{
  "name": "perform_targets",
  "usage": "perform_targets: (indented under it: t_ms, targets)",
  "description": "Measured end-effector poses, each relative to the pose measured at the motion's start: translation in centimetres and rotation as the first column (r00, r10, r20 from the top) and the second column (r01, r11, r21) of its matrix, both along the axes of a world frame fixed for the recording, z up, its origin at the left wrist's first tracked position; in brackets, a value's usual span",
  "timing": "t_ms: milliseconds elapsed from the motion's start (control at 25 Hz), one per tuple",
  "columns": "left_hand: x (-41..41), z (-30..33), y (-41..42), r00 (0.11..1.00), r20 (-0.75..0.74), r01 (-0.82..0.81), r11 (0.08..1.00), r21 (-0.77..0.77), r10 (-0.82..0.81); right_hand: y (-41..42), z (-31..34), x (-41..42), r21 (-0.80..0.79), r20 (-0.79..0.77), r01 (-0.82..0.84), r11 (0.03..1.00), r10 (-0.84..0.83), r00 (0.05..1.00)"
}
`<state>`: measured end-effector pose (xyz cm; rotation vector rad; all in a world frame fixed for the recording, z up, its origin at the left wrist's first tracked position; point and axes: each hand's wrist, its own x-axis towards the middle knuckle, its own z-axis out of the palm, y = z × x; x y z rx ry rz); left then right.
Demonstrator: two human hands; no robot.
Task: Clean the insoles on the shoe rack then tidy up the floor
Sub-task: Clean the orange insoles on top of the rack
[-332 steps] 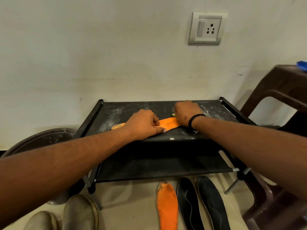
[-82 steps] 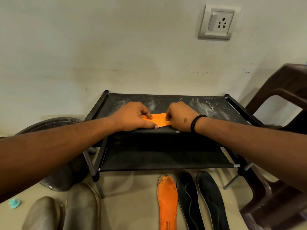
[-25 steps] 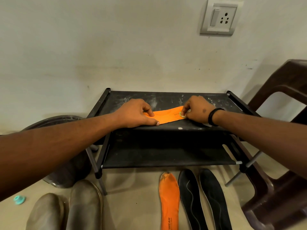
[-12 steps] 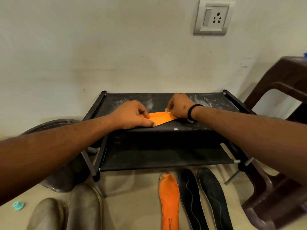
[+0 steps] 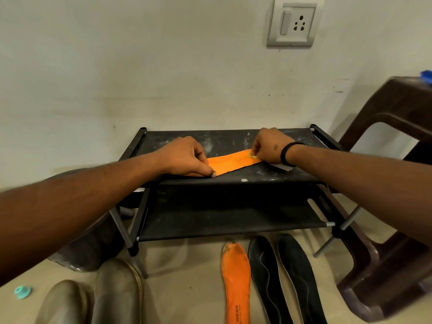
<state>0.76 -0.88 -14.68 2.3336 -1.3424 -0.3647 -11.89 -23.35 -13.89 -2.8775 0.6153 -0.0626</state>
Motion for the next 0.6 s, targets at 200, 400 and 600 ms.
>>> perform_targets:
  t_ms: [200,400,600]
  targets:
    - [0.1,0.9,-3.1,0.998,0.063,0.001,0.999,-0.041,0.002,-1.4,2.0,-0.7,0.306,0.258,-0.027,0.952,-0.055,0.965]
    - [-1.4,0.6,-8.0,0.976,0.216,-0.023,0.996,0.082,0.005,-1.4,1.0,-0.9,0.523,0.318,-0.012,0.852,-0.182,0.931]
    - [-0.9,0.2,-9.8,0.998,0.024,-0.05,0.998,0.028,0.05,-2.0,1.4,-1.4,0.711,0.363,-0.043,0.701,-0.314,0.877]
